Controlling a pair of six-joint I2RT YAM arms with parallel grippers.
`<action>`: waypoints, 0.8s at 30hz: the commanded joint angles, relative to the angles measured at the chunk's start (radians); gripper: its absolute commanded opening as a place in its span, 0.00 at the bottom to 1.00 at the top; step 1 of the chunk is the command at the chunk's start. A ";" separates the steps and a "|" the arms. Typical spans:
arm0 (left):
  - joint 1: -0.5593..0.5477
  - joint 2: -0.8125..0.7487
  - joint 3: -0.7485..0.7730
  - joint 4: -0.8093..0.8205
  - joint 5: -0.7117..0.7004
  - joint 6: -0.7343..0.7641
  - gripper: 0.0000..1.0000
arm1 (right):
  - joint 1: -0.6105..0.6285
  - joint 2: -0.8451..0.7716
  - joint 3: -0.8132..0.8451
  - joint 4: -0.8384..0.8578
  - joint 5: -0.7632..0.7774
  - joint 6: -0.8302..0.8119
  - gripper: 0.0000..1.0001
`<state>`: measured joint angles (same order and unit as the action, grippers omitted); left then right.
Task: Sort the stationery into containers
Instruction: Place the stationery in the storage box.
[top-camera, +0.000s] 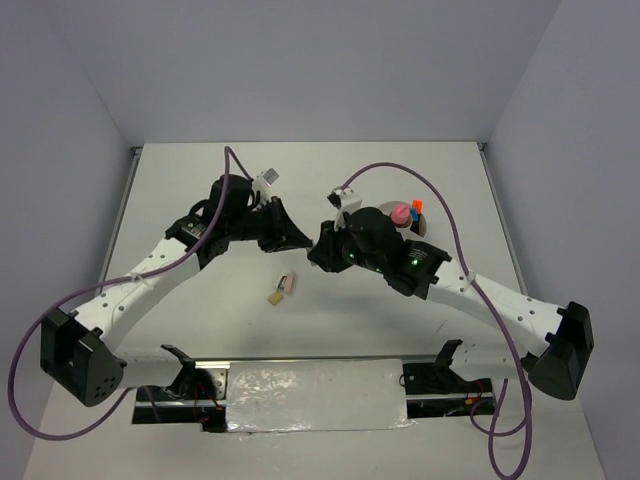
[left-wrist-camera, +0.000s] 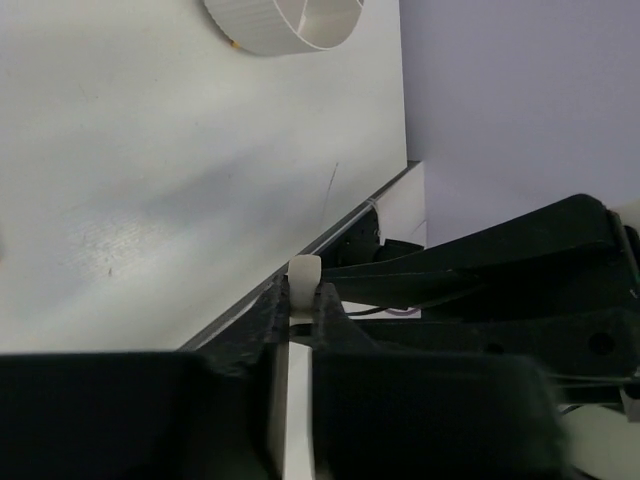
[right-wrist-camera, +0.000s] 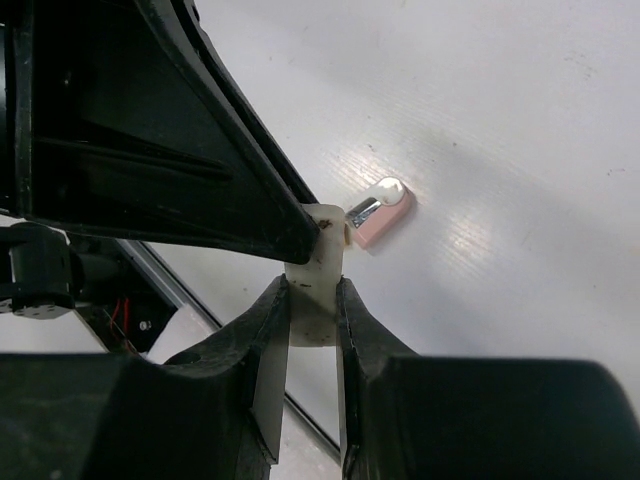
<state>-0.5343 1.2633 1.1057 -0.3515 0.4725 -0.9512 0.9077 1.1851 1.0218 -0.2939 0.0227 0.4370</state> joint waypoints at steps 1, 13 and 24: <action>-0.033 0.019 0.020 0.068 0.064 -0.024 0.07 | -0.012 -0.042 0.047 0.050 0.032 0.008 0.08; -0.050 0.152 0.209 0.138 -0.129 0.081 0.00 | -0.059 -0.261 -0.045 -0.131 0.271 0.156 1.00; -0.171 0.583 0.604 0.122 -0.389 0.132 0.00 | -0.109 -0.545 0.069 -0.879 0.714 0.552 1.00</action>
<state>-0.6697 1.7729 1.6142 -0.2367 0.1696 -0.8543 0.8040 0.6788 1.0218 -0.9588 0.6086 0.8841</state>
